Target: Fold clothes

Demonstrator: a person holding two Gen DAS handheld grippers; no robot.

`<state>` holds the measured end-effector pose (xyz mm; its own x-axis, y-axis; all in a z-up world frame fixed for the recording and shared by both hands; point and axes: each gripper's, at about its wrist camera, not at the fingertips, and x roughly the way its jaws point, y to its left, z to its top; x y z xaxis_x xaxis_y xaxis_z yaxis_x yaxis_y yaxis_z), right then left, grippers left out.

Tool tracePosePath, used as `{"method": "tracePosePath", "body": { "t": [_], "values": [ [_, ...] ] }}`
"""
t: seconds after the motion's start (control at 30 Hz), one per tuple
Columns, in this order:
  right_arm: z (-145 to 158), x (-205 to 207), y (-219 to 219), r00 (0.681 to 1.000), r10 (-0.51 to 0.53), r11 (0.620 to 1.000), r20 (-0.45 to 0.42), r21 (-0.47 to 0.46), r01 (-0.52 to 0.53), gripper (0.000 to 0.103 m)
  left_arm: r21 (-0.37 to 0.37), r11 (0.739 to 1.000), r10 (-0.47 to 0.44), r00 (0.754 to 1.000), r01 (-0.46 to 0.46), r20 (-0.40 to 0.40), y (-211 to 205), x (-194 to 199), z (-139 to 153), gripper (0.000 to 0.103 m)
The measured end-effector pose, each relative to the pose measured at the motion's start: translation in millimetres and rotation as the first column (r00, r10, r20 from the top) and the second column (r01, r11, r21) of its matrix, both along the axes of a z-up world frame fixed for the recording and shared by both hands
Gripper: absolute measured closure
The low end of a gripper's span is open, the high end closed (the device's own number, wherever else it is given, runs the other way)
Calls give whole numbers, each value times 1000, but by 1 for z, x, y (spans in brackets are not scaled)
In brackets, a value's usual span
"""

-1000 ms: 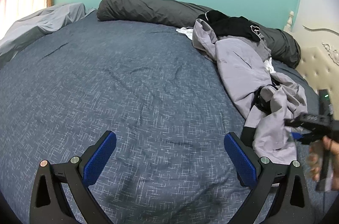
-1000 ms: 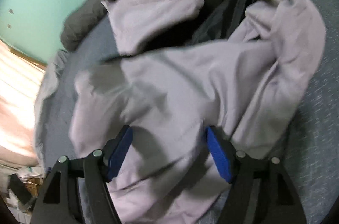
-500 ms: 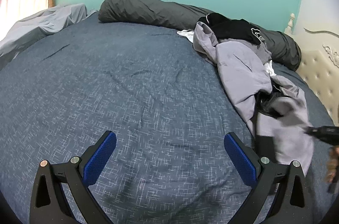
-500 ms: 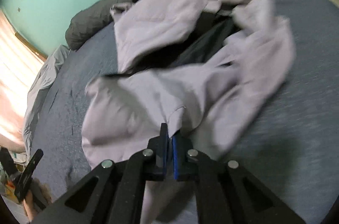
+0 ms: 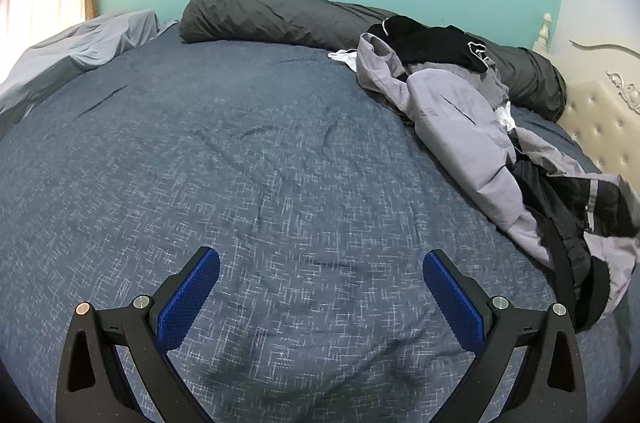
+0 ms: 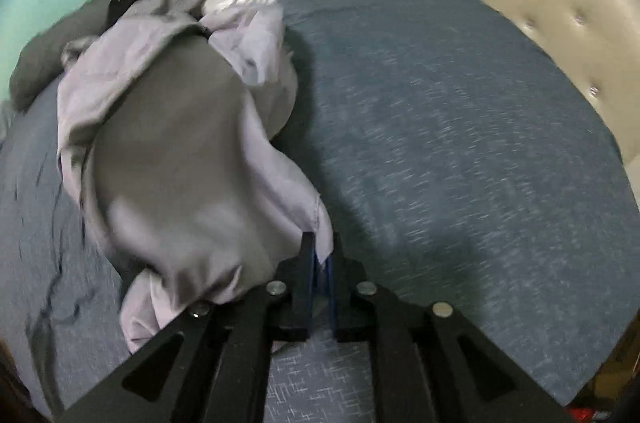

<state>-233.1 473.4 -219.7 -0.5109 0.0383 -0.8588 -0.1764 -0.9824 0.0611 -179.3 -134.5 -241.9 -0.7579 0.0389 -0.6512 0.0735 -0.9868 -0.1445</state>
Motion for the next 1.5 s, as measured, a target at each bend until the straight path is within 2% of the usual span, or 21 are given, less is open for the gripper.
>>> {"method": "tracePosePath", "body": {
  "t": [0.03, 0.1, 0.17, 0.27, 0.3, 0.37, 0.4, 0.43, 0.5, 0.67, 0.73, 0.8, 0.93, 0.97, 1.0, 1.03, 1.1, 1.13, 1.3, 1.43, 1.5],
  "values": [
    [8, -2, 0, 1000, -21, 1000, -18, 10, 21, 90, 3, 1000, 1, 1000, -1, 2, -1, -1, 0, 0],
    [30, -4, -4, 995, -51, 997, -82, 52, 56, 90, 3, 1000, 1, 1000, -1, 0, 0, -2, 1, 0],
    [51, -6, -10, 986, -61, 997, -157, 44, 69, 88, 1, 1000, 2, 1000, -2, -2, 0, -4, 1, 0],
    [68, -21, -38, 978, 13, 1000, -209, 1, -13, 72, -11, 1000, -6, 1000, 6, 2, 3, -7, 1, 0],
    [67, -29, -52, 977, 47, 998, -209, -19, -52, 70, -14, 1000, -5, 1000, 5, 5, 2, -8, 0, 0],
    [63, -46, -82, 971, 117, 988, -210, -70, -135, 65, -20, 1000, -3, 1000, 3, 10, 1, -10, -1, 0],
    [56, -56, -99, 968, 152, 979, -198, -102, -174, 54, -20, 1000, 2, 1000, -2, 12, 0, -12, -1, 0],
    [48, -68, -117, 966, 186, 968, -182, -137, -212, 48, -20, 1000, 7, 1000, -7, 14, -2, -13, -2, 0],
    [31, -85, -148, 957, 243, 944, -157, -189, -271, 48, -18, 1000, 20, 1000, -20, 16, -7, -14, -2, 0],
    [-4, -130, -230, 922, 369, 894, -119, -225, -387, 44, -13, 999, 39, 999, -39, 27, -19, -19, -6, 0],
    [-14, -145, -254, 912, 392, 881, -117, -238, -409, 42, -5, 999, 44, 998, -44, 35, -22, -21, -8, 0],
    [-24, -161, -271, 918, 384, 872, -100, -286, -397, 37, 4, 999, 49, 998, -49, 43, -26, -24, -11, 0],
    [-47, -188, -297, 929, 366, 880, -47, -306, -362, 36, 5, 999, 43, 998, -43, 54, -27, -26, -15, 0],
    [-52, -192, -302, 927, 372, 880, -40, -301, -367, 36, 2, 999, 39, 998, -39, 56, -27, -27, -16, 0],
    [-57, -196, -308, 925, 378, 881, -34, -295, -371, 45, -1, 999, 38, 998, -38, 58, -27, -27, -17, 0],
    [-59, -195, -312, 919, 392, 876, -40, -291, -386, 71, -2, 999, 37, 997, -37, 61, -28, -28, -18, 0],
    [-60, -189, -321, 903, 425, 859, -64, -285, -425, 92, -6, 999, 36, 997, -36, 65, -28, -28, -19, 0],
    [-61, -186, -326, 894, 441, 851, -76, -281, -444, 98, -8, 999, 37, 997, -37, 63, -29, -27, -18, 0],
    [-41, -144, -351, 826, 541, 778, -158, -279, -563, 100, -20, 999, 43, 998, -42, 45, -33, -18, -11, 0],
    [-24, -79, -376, 740, 642, 681, -203, -293, -671, 100, -23, 998, 57, 998, -56, 25, -38, -5, -1, 0],
    [-22, -52, -385, 715, 666, 649, -214, -306, -696, 100, -23, 997, 78, 997, -78, 9, -44, 5, 5, 0]
  ]
}}
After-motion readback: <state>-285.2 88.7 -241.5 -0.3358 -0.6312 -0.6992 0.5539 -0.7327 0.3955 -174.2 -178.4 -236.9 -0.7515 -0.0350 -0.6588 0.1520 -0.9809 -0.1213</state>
